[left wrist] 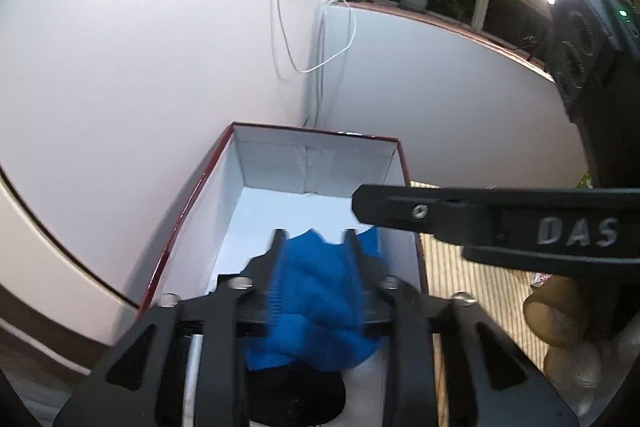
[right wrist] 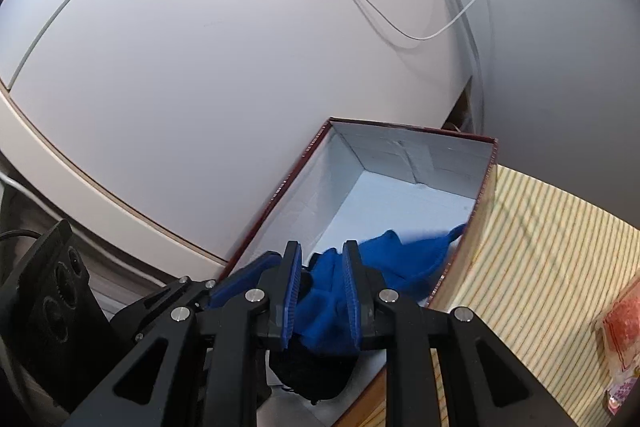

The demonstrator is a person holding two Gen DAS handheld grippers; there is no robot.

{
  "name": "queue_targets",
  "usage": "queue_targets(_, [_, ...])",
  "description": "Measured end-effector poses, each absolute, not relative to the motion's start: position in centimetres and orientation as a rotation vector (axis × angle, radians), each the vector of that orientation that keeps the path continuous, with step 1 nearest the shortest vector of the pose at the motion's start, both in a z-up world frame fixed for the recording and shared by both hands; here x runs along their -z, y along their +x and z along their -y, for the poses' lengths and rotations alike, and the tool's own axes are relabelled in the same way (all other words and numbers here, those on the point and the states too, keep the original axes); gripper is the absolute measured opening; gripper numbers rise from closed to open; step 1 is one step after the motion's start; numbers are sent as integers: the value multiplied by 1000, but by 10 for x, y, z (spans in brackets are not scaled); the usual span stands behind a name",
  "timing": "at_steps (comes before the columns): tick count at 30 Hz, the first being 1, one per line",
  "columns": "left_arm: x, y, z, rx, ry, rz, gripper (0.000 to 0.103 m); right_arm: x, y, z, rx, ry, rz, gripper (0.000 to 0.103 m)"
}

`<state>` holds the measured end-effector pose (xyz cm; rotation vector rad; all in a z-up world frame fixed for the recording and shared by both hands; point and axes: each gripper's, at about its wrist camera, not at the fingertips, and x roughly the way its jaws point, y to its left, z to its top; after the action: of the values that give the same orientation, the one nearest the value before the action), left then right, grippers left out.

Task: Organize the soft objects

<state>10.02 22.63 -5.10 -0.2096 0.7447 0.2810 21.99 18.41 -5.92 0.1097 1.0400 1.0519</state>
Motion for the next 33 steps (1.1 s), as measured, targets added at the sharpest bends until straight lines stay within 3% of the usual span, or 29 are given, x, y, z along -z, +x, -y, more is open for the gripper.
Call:
queue_targets(2, [51, 95, -226, -291, -211, -736, 57, 59, 220, -180, -1032, 113, -1028, 40])
queue_targets(12, [38, 91, -210, -262, -220, -693, 58, 51, 214, -130, -982, 141, -975, 47])
queue_targets(29, [11, 45, -112, -52, -229, -571, 59, 45, 165, 99, -830, 272, -855, 47])
queue_targets(31, [12, 42, -100, -29, -231, -568, 59, 47, 162, 132, -789, 305, -847, 41])
queue_targets(33, [14, 39, -89, -15, -231, -565, 59, 52, 162, 154, -755, 330, -846, 28])
